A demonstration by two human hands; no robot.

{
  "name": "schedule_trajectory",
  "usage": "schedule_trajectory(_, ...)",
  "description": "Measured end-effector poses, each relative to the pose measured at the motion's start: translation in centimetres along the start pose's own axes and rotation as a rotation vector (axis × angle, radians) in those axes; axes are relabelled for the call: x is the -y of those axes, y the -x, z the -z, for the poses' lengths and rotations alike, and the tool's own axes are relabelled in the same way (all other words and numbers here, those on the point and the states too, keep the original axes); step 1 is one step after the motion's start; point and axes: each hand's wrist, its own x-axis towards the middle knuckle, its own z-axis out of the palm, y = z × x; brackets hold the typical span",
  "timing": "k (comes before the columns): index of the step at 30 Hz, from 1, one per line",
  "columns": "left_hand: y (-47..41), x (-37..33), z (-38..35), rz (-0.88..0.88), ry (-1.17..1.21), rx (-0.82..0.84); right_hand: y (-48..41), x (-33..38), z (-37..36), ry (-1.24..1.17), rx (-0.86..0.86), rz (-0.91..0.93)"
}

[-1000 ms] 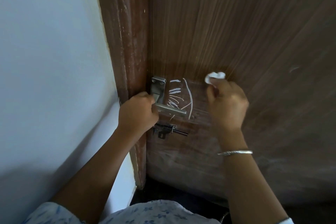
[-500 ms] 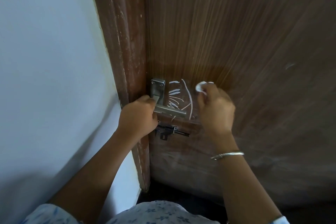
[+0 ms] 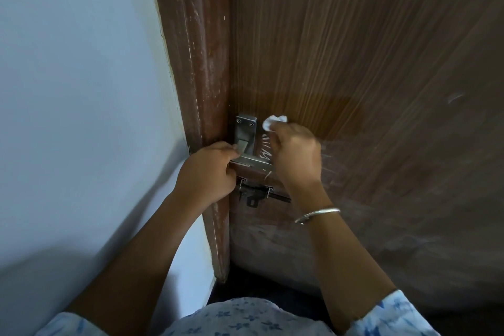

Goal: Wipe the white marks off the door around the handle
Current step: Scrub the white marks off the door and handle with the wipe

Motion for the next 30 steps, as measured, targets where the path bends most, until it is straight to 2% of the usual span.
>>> schedule_trajectory(3,-0.1,0.2,0.0,0.002,0.020,0.027,1.0,-1.8,1.2,-0.022,-0.092,-0.096)
schedule_trajectory(6,-0.4,0.0,0.1,0.009,0.021,0.040,0.8,-1.1,0.7,-0.030,-0.139,-0.088)
schedule_trajectory(12,-0.2,-0.1,0.1,0.037,-0.014,0.050,-0.8,1.7,-2.0,0.014,0.004,0.001)
schedule_trajectory(15,-0.4,0.1,0.0,0.055,-0.012,0.038,0.2,0.6,-1.1,0.030,-0.008,0.014)
schedule_trajectory(20,-0.7,0.0,-0.2,0.066,-0.009,0.031,1.5,-1.0,-0.3,-0.013,-0.070,-0.074)
schedule_trajectory(24,-0.7,0.0,-0.2,0.075,0.005,0.022,0.6,0.5,-1.9,0.035,0.007,0.026)
schedule_trajectory(30,-0.7,0.2,-0.2,0.091,0.035,0.019,0.5,0.6,-2.3,0.116,0.045,0.044)
